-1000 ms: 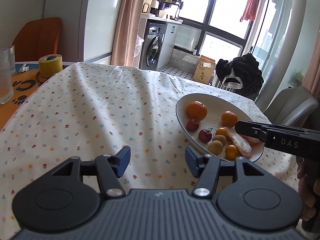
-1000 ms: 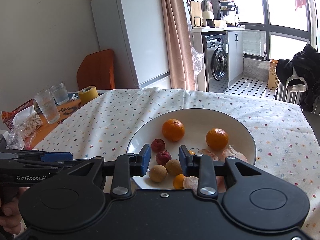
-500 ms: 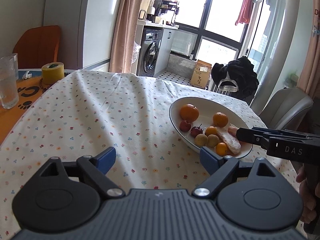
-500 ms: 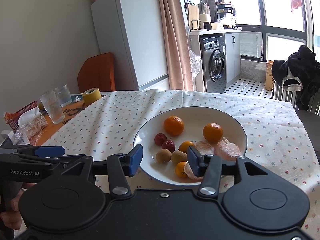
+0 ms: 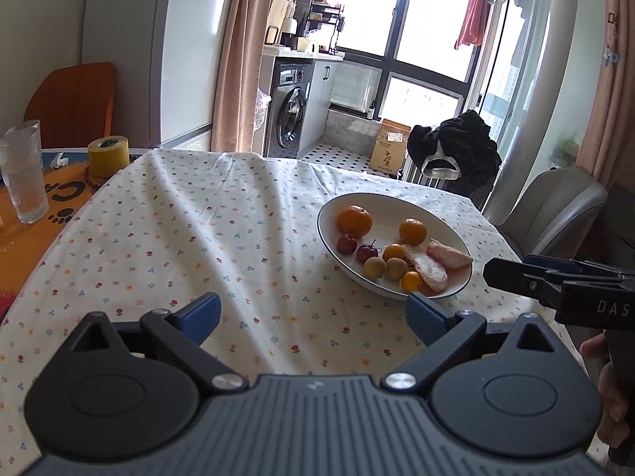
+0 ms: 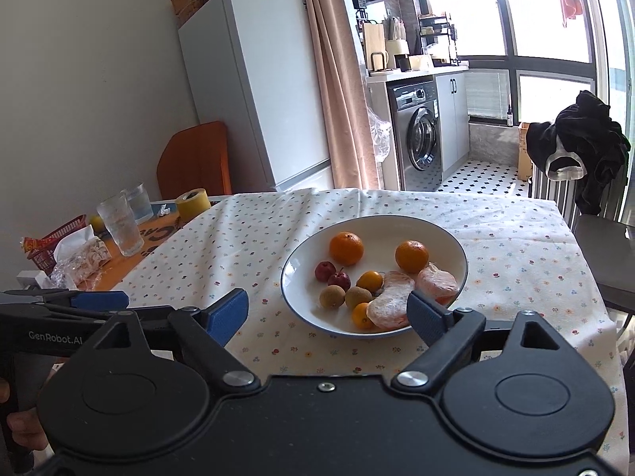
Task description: Organize fruits
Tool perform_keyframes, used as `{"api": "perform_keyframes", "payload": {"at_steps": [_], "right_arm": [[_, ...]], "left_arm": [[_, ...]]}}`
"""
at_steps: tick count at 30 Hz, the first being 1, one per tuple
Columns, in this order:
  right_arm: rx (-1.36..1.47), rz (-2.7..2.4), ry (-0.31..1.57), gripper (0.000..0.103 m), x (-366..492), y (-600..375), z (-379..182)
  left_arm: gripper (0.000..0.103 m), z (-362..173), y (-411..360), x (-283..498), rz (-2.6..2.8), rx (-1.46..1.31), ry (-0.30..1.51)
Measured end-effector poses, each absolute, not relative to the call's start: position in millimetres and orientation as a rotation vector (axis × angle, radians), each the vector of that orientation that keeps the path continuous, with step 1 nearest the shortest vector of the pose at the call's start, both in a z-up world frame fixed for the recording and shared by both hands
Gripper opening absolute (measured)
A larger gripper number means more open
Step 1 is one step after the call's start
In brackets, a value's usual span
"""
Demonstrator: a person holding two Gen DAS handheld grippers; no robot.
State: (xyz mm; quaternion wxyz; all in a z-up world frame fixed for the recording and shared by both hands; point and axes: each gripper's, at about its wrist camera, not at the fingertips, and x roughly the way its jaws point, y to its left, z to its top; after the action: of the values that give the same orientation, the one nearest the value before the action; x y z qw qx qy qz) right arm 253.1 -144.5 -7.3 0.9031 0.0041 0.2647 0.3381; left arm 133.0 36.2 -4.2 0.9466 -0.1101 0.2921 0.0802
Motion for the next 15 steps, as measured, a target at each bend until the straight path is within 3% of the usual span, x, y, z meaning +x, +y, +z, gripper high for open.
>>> {"api": "perform_keyframes", "payload": {"at_steps": [6,15], "right_arm": [[0.007,0.696,0.544,0.101,236,-152,0],[-0.002,0.712,0.538,0.103,216,-158,13]], "left_arm": [[0.099,7,29,115,0.166,-0.198,0.586],[0.103,20,25,91,0.181,-0.175,0.563]]}}
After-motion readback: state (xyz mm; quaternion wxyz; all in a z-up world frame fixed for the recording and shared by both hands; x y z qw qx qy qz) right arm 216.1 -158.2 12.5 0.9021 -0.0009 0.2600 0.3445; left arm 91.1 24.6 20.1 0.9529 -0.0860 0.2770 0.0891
